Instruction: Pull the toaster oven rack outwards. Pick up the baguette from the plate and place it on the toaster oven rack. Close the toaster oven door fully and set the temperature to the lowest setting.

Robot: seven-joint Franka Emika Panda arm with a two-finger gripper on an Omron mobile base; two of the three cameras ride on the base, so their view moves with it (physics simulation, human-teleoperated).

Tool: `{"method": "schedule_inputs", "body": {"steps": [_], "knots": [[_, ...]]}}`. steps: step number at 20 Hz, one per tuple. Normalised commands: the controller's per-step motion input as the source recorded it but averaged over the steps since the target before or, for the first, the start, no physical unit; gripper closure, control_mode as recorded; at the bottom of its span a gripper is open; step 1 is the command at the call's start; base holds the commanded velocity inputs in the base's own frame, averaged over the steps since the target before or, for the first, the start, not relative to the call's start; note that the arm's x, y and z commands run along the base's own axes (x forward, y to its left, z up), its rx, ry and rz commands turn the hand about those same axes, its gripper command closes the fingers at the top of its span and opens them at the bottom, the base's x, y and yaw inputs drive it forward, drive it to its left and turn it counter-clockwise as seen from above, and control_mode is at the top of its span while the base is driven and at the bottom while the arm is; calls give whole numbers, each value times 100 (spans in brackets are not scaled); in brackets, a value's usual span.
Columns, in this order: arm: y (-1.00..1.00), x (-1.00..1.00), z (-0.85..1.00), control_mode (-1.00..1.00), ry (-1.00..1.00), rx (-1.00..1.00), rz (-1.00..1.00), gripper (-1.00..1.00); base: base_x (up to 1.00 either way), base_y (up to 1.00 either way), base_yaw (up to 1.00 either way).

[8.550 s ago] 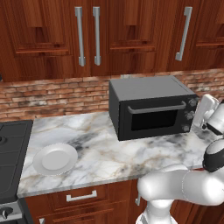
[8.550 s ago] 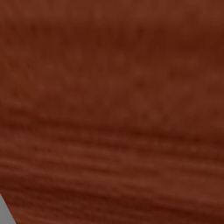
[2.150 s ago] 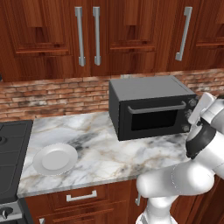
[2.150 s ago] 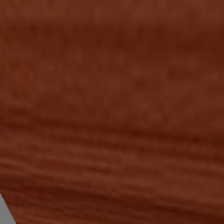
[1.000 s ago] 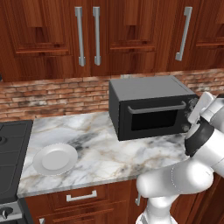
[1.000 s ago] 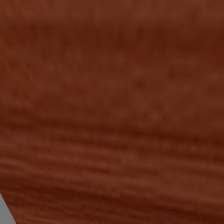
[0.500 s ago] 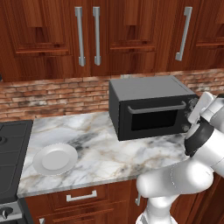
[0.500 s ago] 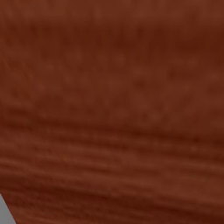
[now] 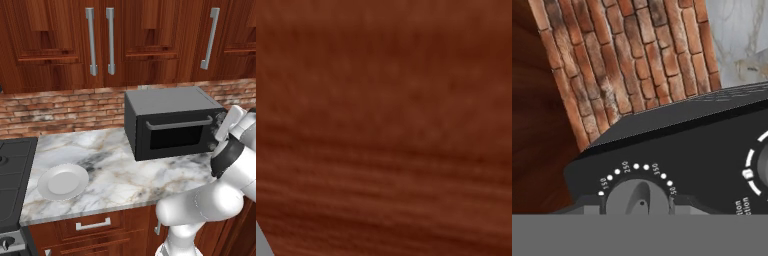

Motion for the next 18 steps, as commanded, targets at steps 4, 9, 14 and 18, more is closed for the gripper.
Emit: {"method": "schedule_inputs", "body": {"steps": [4, 9, 14, 18], "knots": [[0, 11, 0, -100, -10, -15, 0, 100, 0, 0, 0], [0, 20, 3, -100, -2, -19, 0, 100, 0, 0, 0], [0, 21, 0, -100, -1, -19, 0, 100, 0, 0, 0], [0, 18, 0, -100, -3, -22, 0, 100, 0, 0, 0]]}}
